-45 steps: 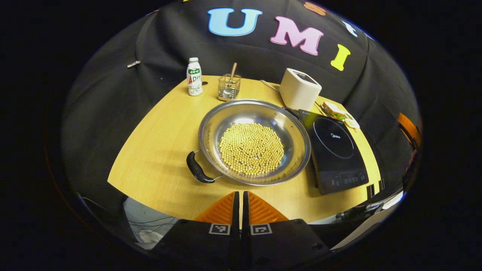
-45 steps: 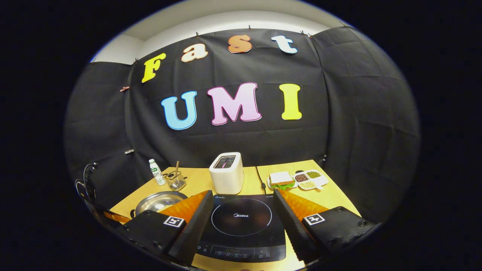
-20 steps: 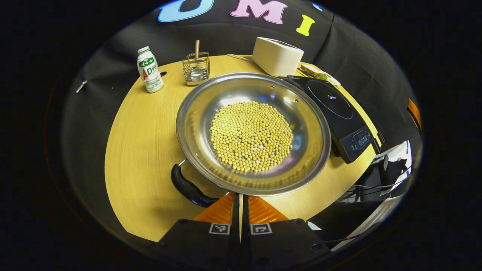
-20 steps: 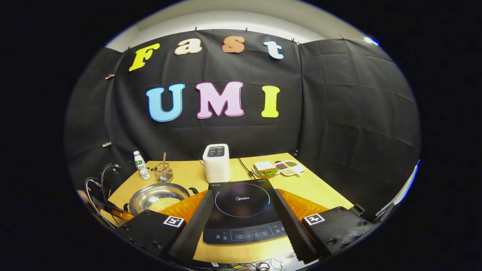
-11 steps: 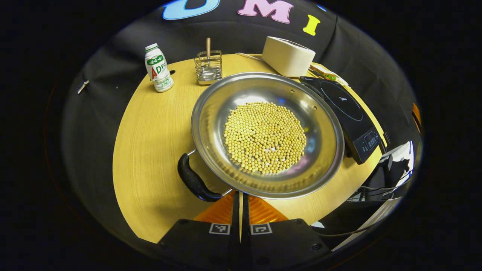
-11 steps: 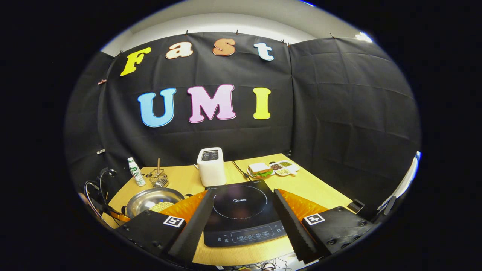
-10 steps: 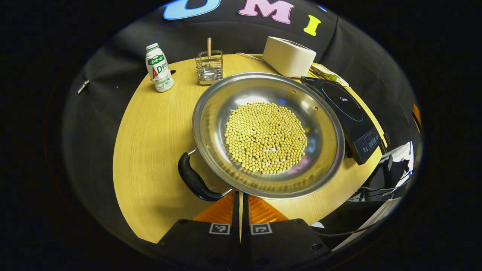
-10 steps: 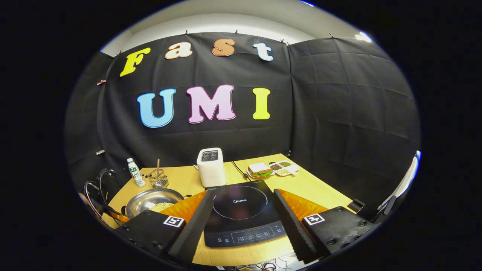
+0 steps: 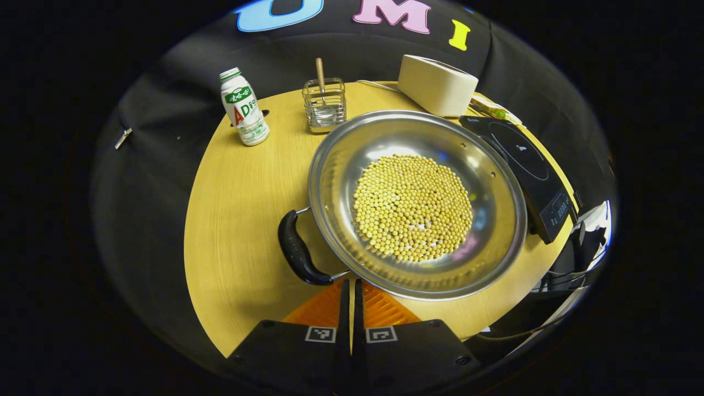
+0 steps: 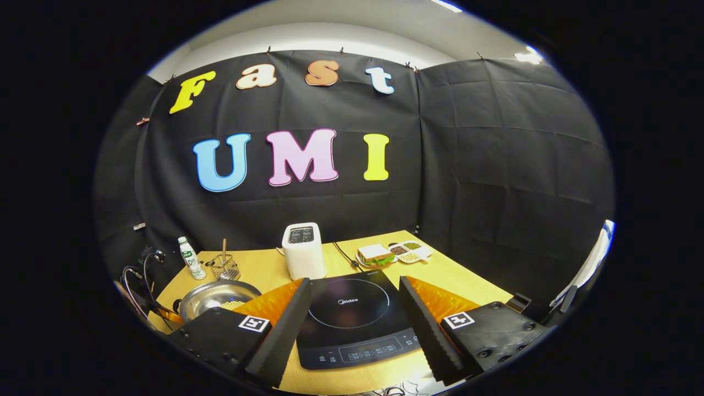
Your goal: First push the handle of the pot to place it horizontally, then grasp the pot with both hands and set it on the induction cooktop.
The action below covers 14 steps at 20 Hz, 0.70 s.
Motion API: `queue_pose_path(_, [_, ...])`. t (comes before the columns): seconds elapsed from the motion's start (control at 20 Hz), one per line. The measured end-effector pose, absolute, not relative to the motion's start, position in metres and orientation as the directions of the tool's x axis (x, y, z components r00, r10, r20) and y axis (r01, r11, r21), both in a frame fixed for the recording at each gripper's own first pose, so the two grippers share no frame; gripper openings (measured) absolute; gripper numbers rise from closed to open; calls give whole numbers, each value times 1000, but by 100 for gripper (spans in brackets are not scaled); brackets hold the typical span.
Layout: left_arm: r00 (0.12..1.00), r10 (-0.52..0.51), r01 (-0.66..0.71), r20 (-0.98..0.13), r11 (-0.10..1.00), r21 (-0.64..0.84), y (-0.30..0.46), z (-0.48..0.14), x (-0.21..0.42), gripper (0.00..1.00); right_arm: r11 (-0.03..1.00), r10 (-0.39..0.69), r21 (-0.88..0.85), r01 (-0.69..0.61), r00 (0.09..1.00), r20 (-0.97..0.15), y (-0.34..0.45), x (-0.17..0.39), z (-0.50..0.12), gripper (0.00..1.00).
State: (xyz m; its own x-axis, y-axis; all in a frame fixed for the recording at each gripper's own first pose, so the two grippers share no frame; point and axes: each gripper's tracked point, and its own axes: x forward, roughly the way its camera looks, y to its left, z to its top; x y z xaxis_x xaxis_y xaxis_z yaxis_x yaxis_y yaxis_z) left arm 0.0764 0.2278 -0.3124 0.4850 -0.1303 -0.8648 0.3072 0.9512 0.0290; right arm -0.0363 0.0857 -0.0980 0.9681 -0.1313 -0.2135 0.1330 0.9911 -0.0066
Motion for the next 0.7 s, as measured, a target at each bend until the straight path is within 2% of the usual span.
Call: queue_pose_path(0.7, [504,-96,232,-859,972,28,249,-319,117,5,991,-135,-48,127,957,-259,81,-34,-109,99])
